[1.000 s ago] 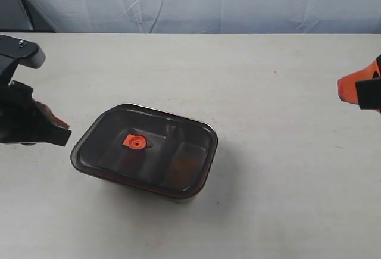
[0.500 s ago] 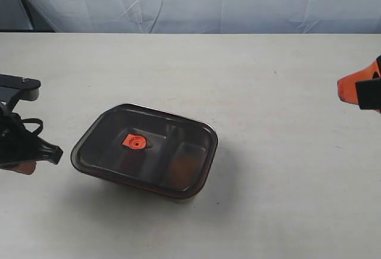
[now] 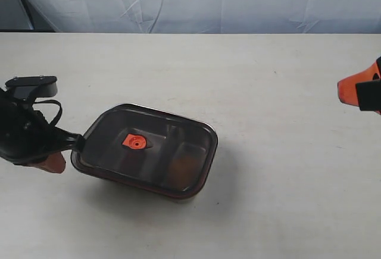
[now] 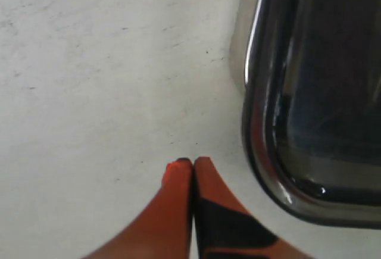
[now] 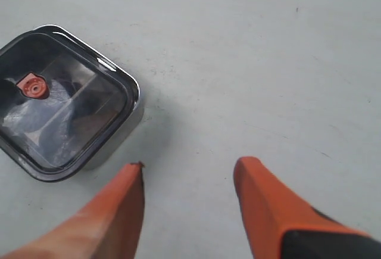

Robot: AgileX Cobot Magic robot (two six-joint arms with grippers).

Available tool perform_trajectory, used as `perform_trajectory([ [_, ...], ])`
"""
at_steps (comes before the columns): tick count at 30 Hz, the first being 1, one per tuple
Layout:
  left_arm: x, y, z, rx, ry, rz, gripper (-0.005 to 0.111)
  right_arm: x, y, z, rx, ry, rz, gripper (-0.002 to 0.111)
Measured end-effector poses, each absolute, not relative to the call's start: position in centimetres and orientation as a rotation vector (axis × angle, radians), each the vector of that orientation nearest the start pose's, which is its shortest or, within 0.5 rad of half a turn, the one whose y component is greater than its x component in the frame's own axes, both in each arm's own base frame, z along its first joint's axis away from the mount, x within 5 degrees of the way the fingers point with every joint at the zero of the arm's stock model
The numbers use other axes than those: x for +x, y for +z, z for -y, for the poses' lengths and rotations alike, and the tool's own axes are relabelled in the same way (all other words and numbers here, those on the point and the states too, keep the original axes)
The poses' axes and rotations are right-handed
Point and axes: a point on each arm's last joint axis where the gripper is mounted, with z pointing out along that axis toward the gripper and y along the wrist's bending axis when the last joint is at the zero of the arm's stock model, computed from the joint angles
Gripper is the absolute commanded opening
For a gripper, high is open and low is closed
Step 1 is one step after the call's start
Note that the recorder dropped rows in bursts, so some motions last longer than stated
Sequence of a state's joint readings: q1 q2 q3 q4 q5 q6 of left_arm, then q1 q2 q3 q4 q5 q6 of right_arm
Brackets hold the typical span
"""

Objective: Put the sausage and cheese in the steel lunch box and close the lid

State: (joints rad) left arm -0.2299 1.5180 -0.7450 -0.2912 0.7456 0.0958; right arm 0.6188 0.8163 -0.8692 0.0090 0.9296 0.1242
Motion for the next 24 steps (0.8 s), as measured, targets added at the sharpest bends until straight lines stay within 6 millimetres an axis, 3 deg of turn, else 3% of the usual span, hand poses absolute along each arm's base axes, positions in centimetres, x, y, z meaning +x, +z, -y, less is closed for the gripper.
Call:
perform_trajectory([
  [13,23.91,17.97,8.07,0.213,-0.445,-2.925,0.0,11.72,34.77,-8.43,-0.581,0.37,-2.313,0.049],
  [24,24.34,17.64,7.8,0.245,-0.384,-2.902,0.0,11.64,34.67,-8.37,-0.583,0.365,-2.329,0.049],
])
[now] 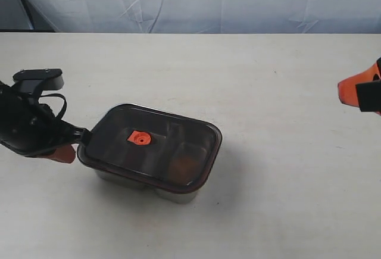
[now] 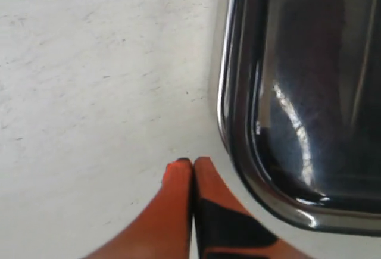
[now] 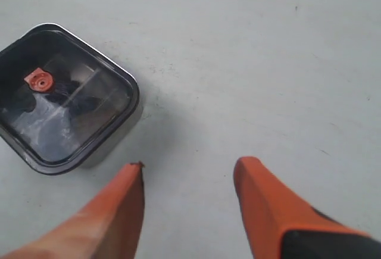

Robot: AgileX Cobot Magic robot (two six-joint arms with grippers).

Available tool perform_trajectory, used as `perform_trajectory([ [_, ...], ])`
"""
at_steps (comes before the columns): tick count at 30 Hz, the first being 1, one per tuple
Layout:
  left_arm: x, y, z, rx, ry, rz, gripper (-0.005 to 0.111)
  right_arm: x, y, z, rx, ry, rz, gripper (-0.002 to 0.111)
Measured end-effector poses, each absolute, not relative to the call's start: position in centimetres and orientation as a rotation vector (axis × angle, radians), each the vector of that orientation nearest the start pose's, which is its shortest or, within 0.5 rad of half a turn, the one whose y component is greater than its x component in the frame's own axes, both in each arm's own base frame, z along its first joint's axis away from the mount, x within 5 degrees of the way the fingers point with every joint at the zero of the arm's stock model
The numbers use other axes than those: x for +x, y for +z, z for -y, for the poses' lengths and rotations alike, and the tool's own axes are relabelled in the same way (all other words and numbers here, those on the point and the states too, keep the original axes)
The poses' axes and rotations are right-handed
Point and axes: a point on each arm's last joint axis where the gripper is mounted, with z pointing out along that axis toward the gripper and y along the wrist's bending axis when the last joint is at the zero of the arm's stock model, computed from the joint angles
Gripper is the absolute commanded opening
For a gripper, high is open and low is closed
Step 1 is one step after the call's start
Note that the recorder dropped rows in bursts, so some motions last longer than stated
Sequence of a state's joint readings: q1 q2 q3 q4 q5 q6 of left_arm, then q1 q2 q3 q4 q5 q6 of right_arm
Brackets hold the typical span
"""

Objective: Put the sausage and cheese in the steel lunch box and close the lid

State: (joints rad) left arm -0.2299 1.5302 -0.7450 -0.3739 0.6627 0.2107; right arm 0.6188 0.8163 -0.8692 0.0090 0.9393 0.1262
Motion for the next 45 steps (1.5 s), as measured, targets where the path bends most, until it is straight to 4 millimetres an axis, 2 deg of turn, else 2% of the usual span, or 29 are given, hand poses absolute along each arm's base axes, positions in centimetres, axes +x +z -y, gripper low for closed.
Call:
perform_trajectory([
  [2,24.4,17.6,7.5,0.237,-0.336,-2.906,0.0,11.6,34.6,-8.3,-0.58,0.36,-2.348,0.048],
  [3,24.4,17.6,7.4,0.23,-0.321,-2.908,0.0,11.5,34.5,-8.3,-0.566,0.366,-2.358,0.04],
  [4,24.4,17.5,7.3,0.225,-0.306,-2.911,0.0,11.4,34.5,-8.5,-0.537,0.408,-2.378,0.023],
  [6,24.4,17.5,7.3,0.212,-0.303,-2.912,0.0,11.4,32.9,-9.4,-0.501,0.523,-2.453,0.0],
  [9,24.9,18.0,7.4,0.206,-0.306,-2.891,0.0,12.8,28.9,-12.3,-0.459,0.756,-2.534,0.0],
  [11,25.0,18.1,7.4,0.203,-0.306,-2.883,0.0,14.0,27.2,-14.0,-0.438,0.872,-2.577,0.0],
  [16,25.1,18.1,7.4,0.191,-0.31,-2.862,0.0,16.1,23.9,-16.6,-0.441,0.992,-2.673,0.0],
  [23,25.2,18.1,7.5,0.185,-0.313,-2.856,0.0,17.5,20.4,-18.7,-0.467,1.111,-2.752,0.0],
  [35,25.2,18.2,7.5,0.185,-0.313,-2.854,0.0,18.2,18.1,-19.4,-0.476,1.109,-2.804,0.0],
  [45,25.2,18.2,7.5,0.178,-0.318,-2.853,0.0,18.7,17.6,-19.4,-0.445,1.061,-2.796,0.0],
])
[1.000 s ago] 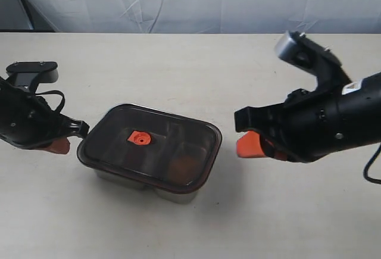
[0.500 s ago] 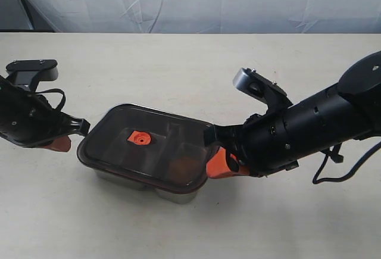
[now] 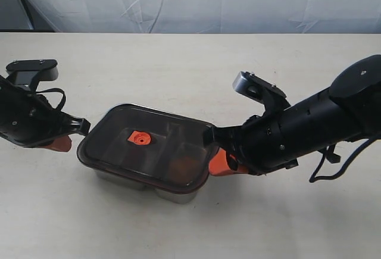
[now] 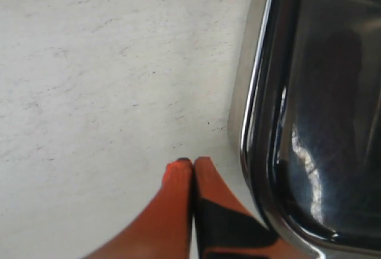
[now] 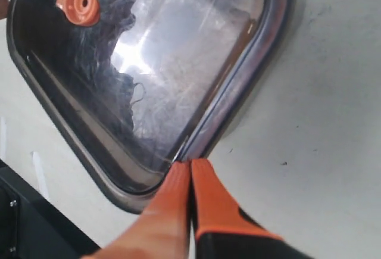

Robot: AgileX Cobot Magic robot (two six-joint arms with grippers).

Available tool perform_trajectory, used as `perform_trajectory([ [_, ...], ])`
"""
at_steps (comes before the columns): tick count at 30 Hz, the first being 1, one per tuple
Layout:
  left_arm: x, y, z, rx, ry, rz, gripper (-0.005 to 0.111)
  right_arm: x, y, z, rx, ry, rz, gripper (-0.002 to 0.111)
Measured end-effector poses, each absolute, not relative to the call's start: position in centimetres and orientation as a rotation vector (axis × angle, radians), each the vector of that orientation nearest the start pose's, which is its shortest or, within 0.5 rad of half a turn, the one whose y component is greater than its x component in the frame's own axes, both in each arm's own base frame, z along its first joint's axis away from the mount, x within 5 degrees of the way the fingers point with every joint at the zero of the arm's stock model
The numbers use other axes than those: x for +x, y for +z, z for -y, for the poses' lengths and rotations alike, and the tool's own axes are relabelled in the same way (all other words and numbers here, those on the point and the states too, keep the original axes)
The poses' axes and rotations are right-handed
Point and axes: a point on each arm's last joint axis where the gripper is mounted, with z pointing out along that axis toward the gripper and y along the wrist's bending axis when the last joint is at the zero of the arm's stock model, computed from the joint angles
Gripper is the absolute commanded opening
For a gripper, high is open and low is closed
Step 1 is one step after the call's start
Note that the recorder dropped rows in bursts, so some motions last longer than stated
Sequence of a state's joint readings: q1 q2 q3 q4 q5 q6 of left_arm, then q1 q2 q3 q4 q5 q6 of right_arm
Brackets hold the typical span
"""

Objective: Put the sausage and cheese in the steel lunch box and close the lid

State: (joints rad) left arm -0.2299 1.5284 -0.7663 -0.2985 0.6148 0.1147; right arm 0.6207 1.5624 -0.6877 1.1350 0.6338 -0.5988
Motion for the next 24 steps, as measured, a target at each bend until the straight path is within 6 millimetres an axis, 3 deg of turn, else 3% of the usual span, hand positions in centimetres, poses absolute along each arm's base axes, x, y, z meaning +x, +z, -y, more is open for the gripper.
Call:
perform_trajectory([
  [24,25.23,18.16,7.49,0.178,-0.318,-2.853,0.0,19.21,17.53,-19.29,-0.413,1.019,-2.755,0.0],
])
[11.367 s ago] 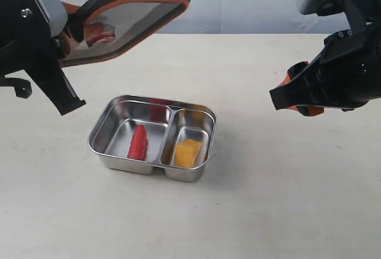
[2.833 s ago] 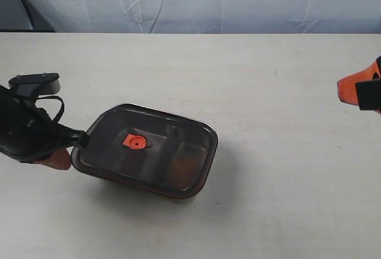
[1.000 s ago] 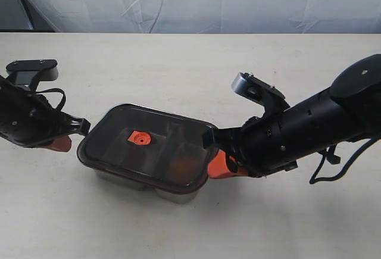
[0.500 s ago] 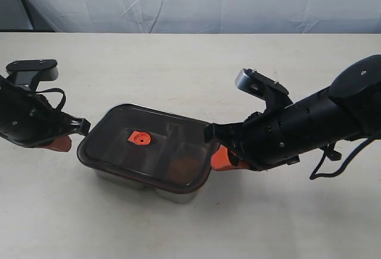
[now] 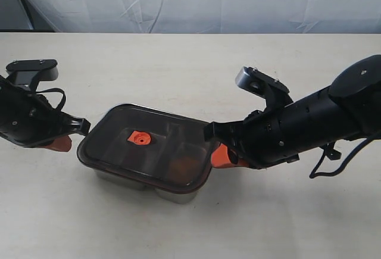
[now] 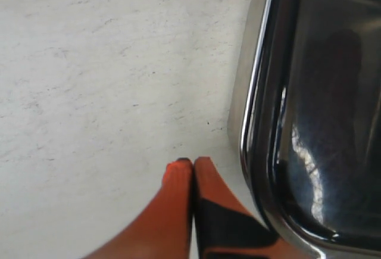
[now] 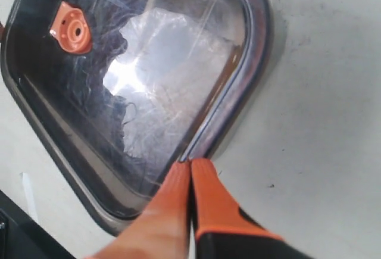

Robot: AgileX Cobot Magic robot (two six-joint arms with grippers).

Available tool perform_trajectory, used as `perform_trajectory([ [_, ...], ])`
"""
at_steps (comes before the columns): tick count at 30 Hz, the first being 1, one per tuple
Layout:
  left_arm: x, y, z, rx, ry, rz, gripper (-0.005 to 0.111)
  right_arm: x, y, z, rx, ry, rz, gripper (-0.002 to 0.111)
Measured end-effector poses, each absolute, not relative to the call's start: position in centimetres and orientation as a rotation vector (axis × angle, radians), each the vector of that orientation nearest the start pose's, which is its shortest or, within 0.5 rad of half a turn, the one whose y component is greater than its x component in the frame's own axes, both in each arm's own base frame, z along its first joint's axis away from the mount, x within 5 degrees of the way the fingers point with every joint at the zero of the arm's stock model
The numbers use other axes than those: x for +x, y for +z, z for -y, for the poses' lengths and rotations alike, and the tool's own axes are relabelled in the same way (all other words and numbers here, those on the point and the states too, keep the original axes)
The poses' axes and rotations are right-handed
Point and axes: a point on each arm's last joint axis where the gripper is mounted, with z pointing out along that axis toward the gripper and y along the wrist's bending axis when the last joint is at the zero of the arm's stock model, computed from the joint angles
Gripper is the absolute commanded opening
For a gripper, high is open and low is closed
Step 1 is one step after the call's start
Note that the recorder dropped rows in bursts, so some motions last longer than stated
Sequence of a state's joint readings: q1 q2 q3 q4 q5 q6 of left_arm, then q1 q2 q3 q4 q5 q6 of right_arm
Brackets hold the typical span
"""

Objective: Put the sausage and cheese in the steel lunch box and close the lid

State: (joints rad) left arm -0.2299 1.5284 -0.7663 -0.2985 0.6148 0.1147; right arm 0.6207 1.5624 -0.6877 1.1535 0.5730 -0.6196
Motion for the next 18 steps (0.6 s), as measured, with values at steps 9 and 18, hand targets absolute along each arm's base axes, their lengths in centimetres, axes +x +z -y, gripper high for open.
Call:
perform_trajectory([
  [9,25.23,18.16,7.49,0.178,-0.318,-2.853,0.0,19.38,17.5,-19.24,-0.414,1.0,-2.741,0.0],
  [18,25.23,18.16,7.49,0.178,-0.318,-2.853,0.0,19.44,17.49,-19.23,-0.415,0.993,-2.736,0.0],
])
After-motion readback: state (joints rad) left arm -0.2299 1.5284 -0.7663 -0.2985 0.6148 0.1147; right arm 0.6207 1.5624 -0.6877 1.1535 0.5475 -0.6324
